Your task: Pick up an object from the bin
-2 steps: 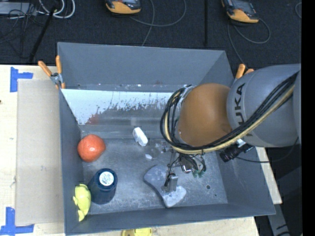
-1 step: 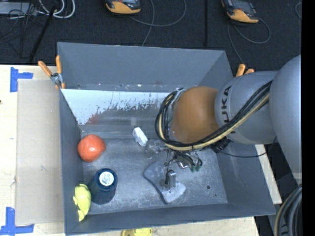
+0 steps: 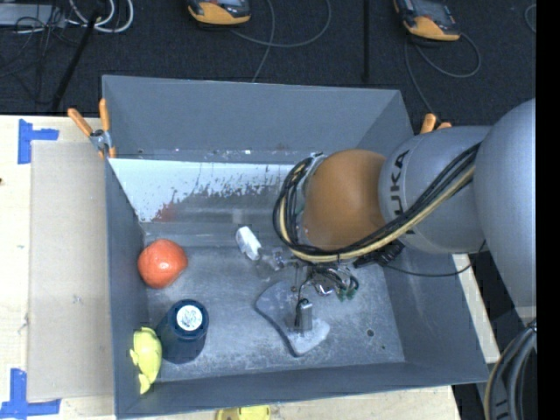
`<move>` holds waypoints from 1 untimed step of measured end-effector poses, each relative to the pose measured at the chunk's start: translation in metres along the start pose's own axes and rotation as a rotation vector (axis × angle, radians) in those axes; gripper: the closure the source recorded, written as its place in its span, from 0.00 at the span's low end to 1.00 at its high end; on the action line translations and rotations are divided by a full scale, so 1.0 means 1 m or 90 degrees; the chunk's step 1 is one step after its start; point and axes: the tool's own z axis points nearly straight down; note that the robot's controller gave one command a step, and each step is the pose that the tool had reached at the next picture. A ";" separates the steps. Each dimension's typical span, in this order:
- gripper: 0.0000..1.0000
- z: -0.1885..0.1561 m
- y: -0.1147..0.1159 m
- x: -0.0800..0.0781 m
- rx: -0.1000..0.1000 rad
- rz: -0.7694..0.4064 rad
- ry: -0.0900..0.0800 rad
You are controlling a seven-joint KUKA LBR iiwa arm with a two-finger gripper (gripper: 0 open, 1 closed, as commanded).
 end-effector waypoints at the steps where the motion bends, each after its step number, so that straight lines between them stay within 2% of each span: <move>1: 0.00 -0.006 0.003 0.007 0.001 0.018 -0.007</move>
Offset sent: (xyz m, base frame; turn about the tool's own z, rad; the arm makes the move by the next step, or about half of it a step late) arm -0.0086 -0.0287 0.0070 -0.0118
